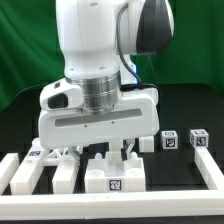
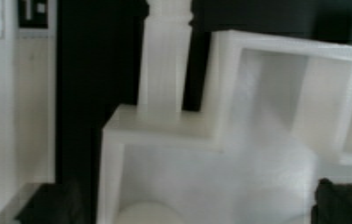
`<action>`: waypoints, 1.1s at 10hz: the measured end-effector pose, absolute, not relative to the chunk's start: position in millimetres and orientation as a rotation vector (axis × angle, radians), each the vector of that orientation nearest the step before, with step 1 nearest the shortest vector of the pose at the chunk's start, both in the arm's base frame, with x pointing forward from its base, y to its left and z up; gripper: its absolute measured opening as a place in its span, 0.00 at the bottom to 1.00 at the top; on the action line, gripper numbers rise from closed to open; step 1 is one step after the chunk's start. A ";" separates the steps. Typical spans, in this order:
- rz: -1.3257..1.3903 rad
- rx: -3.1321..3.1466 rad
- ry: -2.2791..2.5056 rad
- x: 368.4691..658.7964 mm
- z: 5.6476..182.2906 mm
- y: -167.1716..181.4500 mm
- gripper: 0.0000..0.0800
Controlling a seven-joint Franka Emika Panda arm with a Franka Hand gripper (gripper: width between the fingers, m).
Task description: Assemble chair
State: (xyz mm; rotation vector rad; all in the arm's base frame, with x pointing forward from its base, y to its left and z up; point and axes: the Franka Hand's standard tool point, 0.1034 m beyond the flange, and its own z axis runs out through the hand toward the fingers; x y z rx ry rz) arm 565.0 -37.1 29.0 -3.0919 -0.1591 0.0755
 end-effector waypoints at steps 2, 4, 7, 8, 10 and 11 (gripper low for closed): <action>0.083 -3.092 -0.154 564.3 25.3 -33.3 0.81; 0.083 -3.092 -0.157 564.3 25.3 -33.7 0.65; 0.084 -3.092 -0.157 564.2 25.2 -33.7 0.26; 0.084 -3.092 -0.157 564.2 25.2 -33.7 0.09; 0.084 -3.092 -0.157 564.2 25.3 -33.6 0.03; 0.084 -3.092 -0.157 564.2 25.2 -33.6 0.03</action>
Offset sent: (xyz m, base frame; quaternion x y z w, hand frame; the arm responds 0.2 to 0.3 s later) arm 0.0000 0.0000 0.0000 0.0000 0.0000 0.0000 1.0000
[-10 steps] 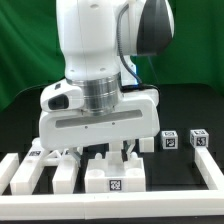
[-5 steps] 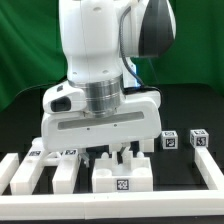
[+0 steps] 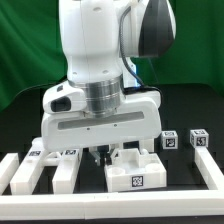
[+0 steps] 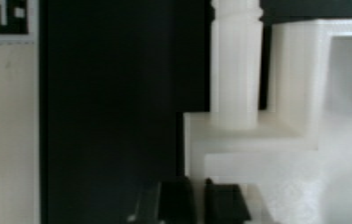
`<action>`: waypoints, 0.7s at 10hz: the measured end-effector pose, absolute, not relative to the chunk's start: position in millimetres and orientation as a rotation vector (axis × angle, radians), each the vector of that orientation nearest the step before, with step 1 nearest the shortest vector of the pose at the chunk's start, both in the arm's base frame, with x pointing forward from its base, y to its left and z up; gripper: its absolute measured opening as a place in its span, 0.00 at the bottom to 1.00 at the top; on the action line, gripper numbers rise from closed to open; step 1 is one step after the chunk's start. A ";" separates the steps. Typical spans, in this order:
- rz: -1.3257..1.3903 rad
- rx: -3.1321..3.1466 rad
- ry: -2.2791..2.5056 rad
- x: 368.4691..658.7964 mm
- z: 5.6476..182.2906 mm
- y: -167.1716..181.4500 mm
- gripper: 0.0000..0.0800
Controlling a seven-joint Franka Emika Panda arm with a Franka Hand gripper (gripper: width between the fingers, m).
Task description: Assemble chair
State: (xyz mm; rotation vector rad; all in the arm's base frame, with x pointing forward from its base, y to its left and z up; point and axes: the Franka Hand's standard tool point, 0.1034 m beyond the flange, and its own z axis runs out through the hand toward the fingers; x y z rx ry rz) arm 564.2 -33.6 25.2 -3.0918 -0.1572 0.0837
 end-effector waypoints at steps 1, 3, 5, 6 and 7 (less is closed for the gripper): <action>0.084 -3.092 -0.157 564.2 25.2 -33.6 0.03; 0.084 -3.092 -0.157 564.2 25.2 -33.6 0.03; 0.084 -3.091 -0.158 564.2 25.2 -32.7 0.03; 0.085 -3.093 -0.127 565.0 25.2 -22.7 0.03; 0.084 -3.093 -0.122 566.3 25.1 -12.2 0.03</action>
Offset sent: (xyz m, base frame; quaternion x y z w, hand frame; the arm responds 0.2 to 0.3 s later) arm 0.0000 0.0000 0.0000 0.0000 0.0000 0.0000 1.0000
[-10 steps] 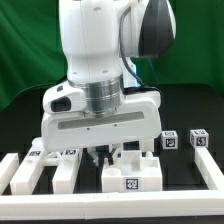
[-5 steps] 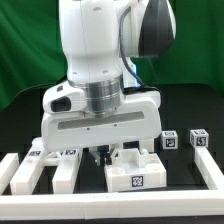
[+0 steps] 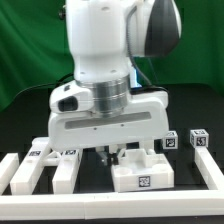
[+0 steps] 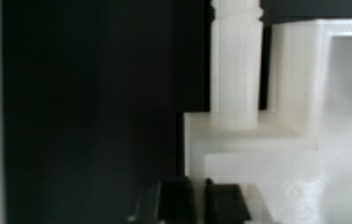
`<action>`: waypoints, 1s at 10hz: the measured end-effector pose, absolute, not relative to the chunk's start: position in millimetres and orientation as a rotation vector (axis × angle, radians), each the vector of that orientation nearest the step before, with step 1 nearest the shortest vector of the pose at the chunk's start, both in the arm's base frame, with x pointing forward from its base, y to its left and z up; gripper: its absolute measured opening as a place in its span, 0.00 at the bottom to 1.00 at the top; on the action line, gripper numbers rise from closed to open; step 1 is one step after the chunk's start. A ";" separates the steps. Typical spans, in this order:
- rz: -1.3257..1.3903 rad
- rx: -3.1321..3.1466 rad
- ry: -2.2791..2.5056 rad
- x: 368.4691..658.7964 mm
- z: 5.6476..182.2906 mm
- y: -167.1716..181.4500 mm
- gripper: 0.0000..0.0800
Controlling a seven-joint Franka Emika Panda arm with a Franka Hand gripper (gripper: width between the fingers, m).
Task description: Assemble chair
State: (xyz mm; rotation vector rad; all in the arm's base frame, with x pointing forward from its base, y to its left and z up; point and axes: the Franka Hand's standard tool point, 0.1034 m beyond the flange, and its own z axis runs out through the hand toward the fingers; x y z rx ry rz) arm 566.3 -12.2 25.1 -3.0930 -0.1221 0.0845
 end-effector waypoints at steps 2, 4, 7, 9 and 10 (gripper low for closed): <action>0.081 -3.096 -0.033 570.4 25.1 15.3 0.03; 0.066 -3.098 0.001 580.9 25.5 29.6 0.03; 0.018 -3.098 0.015 605.5 25.6 30.0 0.03; 0.022 -3.095 0.034 614.7 25.9 33.3 0.03; 0.038 -3.094 0.049 615.0 25.8 38.2 0.03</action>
Offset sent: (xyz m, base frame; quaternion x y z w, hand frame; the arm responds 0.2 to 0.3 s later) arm 0.0275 0.0222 -0.0019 -0.0077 0.0031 0.0655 0.9978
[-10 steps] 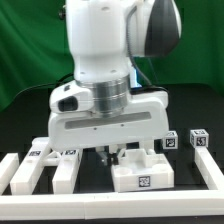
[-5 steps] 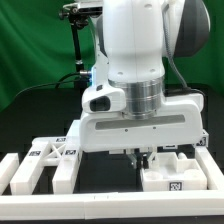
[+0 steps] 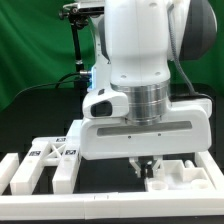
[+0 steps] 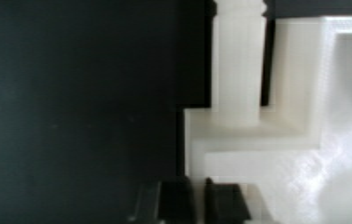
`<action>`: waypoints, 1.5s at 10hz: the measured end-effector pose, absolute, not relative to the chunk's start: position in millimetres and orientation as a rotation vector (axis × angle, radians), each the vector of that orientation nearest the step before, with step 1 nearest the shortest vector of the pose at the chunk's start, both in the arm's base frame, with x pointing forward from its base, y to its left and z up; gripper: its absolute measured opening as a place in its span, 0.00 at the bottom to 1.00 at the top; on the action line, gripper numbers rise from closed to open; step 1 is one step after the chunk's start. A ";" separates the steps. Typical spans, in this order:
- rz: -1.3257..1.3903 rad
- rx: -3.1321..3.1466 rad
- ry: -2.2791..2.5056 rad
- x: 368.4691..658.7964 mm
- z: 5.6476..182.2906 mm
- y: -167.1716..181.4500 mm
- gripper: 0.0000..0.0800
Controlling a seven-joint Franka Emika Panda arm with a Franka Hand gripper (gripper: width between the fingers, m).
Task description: Assemble chair
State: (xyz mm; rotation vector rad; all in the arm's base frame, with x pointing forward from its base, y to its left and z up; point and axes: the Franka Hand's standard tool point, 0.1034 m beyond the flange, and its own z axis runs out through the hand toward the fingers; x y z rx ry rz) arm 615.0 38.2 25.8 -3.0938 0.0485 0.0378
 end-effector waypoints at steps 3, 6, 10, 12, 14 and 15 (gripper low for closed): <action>0.053 -3.094 0.050 615.0 26.0 39.3 0.03; 0.041 -3.095 0.049 614.7 25.3 39.2 0.18; 0.042 -3.095 0.049 614.4 24.8 39.1 0.73; 0.043 -3.095 0.049 614.3 24.7 39.1 0.80; 0.043 -3.095 0.049 614.3 24.6 39.2 0.81; 0.043 -3.095 0.049 614.3 24.6 39.2 0.81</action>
Offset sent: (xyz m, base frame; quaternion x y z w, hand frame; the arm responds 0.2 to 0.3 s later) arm -0.0108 0.0094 0.0014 -0.0055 0.0193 -0.0167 0.9997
